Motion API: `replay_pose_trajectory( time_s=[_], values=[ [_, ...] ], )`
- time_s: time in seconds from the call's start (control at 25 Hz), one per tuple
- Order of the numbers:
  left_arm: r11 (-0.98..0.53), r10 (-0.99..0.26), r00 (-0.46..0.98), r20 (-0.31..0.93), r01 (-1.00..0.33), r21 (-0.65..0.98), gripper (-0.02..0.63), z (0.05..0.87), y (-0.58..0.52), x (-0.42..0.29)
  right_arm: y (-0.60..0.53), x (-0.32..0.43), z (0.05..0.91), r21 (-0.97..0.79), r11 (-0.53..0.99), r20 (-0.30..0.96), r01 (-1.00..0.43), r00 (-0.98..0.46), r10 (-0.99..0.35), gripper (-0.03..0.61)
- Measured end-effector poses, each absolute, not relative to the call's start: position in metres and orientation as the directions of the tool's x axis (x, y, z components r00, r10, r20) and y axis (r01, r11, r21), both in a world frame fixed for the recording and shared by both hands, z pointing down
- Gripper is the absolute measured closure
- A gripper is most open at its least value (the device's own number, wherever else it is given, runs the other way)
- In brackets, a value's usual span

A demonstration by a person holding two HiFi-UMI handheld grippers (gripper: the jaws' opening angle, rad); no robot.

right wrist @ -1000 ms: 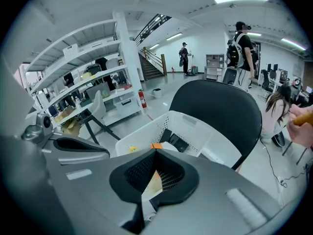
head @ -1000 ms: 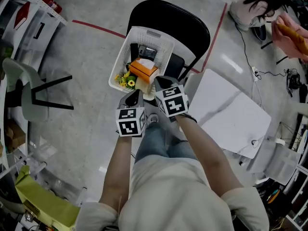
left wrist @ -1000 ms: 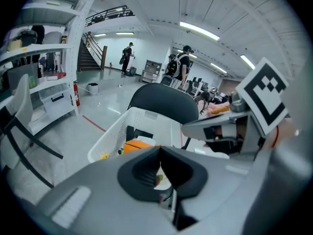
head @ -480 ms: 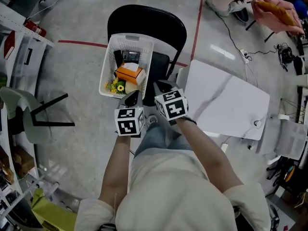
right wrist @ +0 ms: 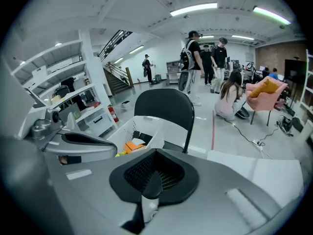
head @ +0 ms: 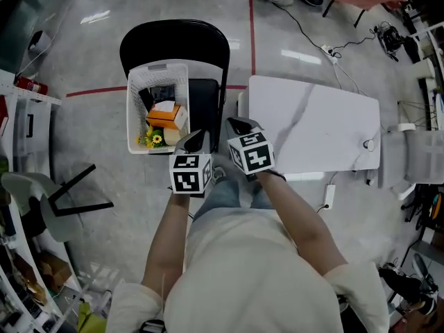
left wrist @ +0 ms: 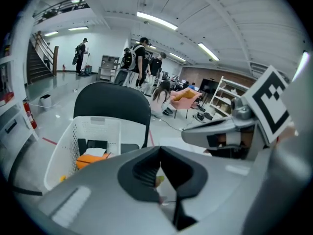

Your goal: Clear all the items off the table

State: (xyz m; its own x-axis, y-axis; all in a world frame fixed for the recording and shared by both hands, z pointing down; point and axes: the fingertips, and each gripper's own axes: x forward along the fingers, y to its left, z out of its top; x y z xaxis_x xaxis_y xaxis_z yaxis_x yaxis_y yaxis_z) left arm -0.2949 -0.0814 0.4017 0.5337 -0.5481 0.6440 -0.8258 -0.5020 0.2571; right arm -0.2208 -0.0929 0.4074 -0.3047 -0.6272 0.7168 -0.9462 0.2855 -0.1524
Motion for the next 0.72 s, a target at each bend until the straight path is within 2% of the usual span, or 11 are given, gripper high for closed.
replay_pose_trajectory(
  time_s=[0.4, 0.72],
  values=[
    [-0.655, -0.457, 0.62, 0.638, -0.72, 0.23, 0.604, 0.385, -0.06, -0.208, -0.056, -0.137, 0.393, -0.18, 0.117, 0.692, -0.977, -0.211, -0.69, 0.581],
    [-0.694, -0.426, 0.643, 0.636, -0.684, 0.227, 0.604, 0.381, -0.043, -0.138, -0.035, -0.065, 0.393, -0.182, 0.061, 0.695, -0.981, -0.173, -0.698, 0.581]
  ],
)
